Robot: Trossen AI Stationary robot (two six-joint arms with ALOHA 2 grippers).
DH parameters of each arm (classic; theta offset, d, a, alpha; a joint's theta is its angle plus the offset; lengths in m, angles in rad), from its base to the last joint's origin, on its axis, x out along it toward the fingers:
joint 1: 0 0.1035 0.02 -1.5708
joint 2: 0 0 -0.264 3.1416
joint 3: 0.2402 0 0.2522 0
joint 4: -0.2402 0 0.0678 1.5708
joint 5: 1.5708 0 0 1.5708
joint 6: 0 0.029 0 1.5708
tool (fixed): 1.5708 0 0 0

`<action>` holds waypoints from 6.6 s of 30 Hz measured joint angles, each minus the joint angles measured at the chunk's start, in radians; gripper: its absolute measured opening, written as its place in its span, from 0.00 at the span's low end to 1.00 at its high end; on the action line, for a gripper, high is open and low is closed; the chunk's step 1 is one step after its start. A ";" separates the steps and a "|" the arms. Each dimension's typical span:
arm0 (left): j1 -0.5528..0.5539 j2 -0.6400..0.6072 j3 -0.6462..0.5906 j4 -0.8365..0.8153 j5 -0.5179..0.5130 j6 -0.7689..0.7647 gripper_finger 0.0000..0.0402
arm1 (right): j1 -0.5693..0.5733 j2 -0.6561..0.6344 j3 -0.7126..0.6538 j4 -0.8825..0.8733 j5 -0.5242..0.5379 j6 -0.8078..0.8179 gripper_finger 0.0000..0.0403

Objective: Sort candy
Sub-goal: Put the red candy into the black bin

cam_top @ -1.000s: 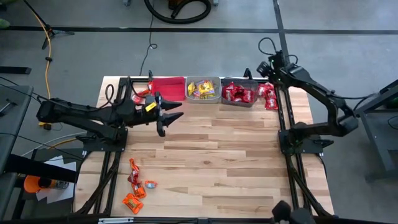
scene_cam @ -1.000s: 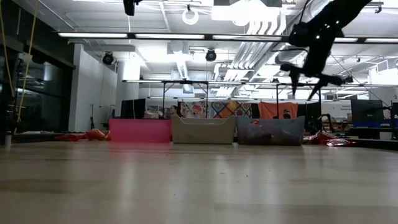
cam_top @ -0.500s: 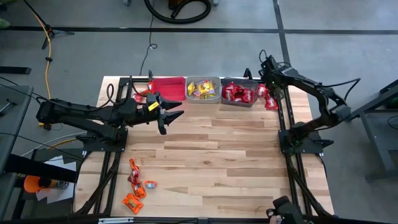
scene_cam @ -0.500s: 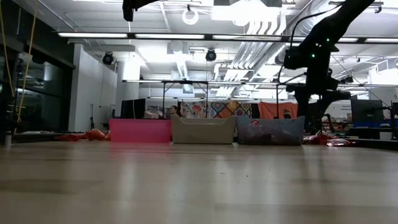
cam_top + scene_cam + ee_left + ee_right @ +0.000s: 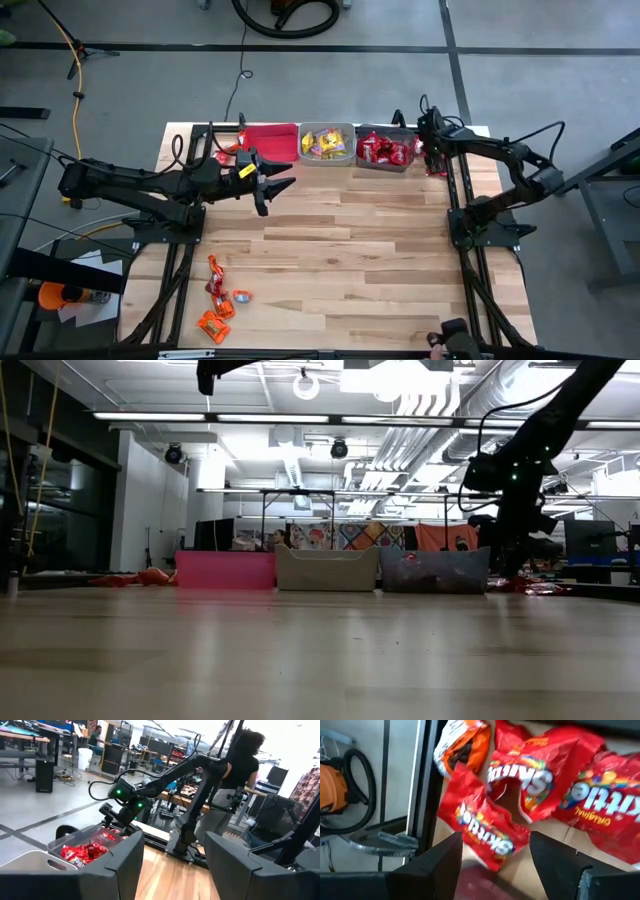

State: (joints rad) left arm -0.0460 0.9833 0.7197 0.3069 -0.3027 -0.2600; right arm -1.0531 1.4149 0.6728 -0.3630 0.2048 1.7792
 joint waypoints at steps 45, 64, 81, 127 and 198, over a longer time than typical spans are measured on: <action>0.000 0.000 0.000 -0.004 -0.061 -0.025 0.48 | 0.054 -0.288 -0.004 0.055 0.212 -0.386 0.00; 0.000 0.000 0.000 -0.004 -0.061 0.002 0.48 | 0.431 -0.368 -0.001 0.042 0.065 -0.734 0.00; 0.000 0.000 0.000 -0.003 -0.060 -0.018 0.48 | 0.378 -0.176 0.179 -0.007 0.016 -1.068 0.10; 0.901 0.389 0.307 -1.412 -0.019 0.001 0.44 | 0.663 -0.157 0.556 -0.130 -0.227 -1.411 0.63; -0.037 -0.044 0.044 -0.166 -0.013 -0.101 0.00 | 0.794 -0.158 0.556 0.016 -0.522 -1.445 0.63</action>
State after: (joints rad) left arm -0.0825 0.9388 0.7635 0.1407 -0.3157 -0.3612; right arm -0.2586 1.2568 1.2285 -0.3472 -0.3174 0.3337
